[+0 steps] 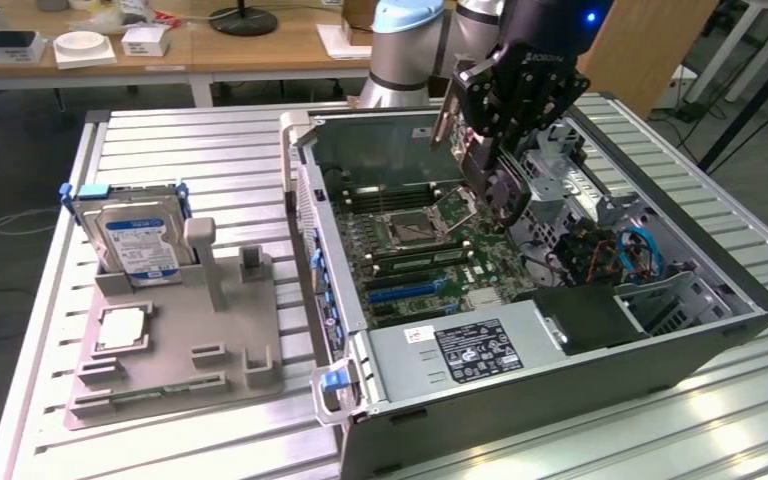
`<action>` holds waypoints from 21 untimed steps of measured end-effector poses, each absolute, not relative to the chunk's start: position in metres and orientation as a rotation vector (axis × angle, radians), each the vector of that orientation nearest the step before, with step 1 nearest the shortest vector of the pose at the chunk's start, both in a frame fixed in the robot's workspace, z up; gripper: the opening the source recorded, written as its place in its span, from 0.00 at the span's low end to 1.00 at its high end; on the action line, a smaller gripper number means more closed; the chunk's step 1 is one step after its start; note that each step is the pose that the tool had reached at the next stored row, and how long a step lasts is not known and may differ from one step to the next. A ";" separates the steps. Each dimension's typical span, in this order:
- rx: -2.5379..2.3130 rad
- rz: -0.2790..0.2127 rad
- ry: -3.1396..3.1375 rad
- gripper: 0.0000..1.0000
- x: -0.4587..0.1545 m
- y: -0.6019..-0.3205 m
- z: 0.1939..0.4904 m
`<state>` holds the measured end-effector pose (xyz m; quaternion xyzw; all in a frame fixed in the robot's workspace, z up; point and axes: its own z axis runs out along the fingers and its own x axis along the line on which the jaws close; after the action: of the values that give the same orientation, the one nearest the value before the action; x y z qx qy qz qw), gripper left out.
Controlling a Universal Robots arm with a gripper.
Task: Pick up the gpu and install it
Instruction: 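Insert the gpu into the slot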
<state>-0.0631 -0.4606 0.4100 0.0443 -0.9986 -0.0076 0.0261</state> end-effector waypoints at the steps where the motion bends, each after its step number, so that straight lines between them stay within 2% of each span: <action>1: 0.138 -0.024 -3.086 0.26 -0.063 -0.461 0.410; 21: 0.409 -0.016 -3.061 0.26 -0.061 -0.461 0.408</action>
<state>-0.0607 -0.4606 0.4084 0.1323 -0.9908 -0.0053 0.0266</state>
